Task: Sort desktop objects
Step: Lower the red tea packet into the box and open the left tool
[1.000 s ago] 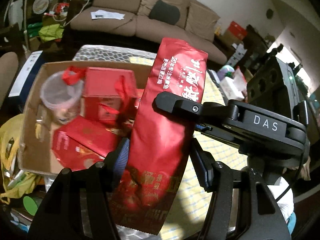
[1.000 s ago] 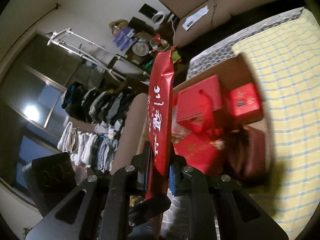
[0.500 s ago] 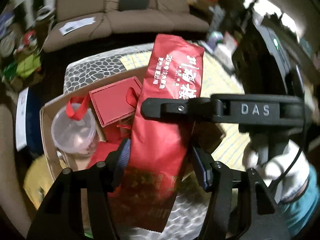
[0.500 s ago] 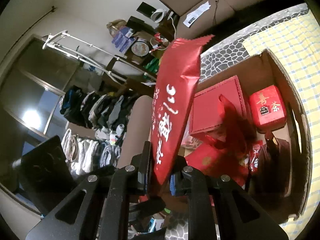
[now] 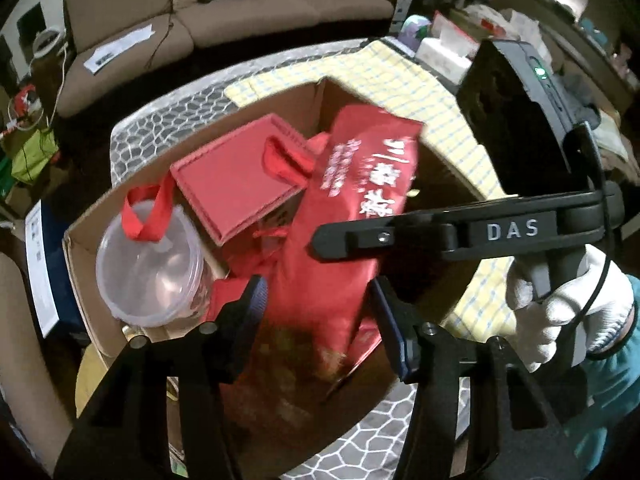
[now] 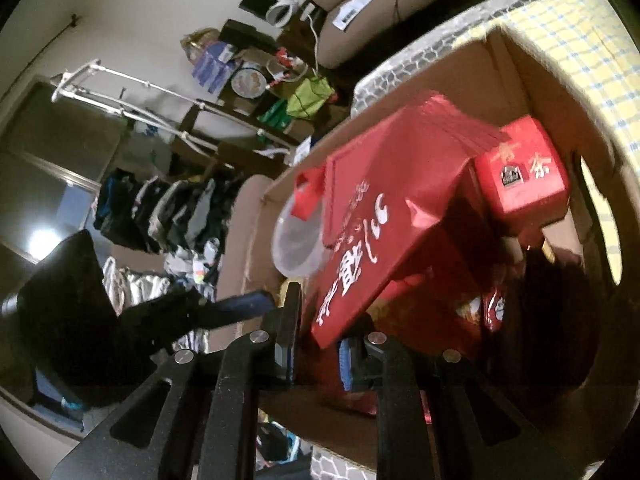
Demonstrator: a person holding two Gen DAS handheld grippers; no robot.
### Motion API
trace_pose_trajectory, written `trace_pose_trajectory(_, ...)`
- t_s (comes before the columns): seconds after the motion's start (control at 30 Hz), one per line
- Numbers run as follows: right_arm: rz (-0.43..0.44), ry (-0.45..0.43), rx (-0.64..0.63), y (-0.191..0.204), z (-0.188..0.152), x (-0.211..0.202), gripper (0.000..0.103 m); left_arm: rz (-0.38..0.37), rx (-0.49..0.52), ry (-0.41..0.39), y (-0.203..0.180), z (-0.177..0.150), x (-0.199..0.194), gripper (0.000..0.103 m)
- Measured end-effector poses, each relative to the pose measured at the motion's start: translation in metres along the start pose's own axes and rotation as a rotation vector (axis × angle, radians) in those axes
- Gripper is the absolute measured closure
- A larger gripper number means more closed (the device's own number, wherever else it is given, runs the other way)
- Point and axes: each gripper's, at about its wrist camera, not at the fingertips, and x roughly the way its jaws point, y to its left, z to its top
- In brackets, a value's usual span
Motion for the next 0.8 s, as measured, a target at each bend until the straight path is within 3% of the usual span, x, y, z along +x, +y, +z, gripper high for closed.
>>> trace_pose_trajectory(0.47, -0.089, 0.096, -0.070, 0.013, -0.034, 0.030, 0.087, -0.032, -0.085, -0.005, 0.024, -0.043, -0.006, 0.054)
trace_pose_trajectory(0.8, -0.163, 0.092, -0.075, 0.014, -0.042, 0.019, 0.084, -0.044, -0.154, -0.038, 0.027, -0.064, -0.018, 0.054)
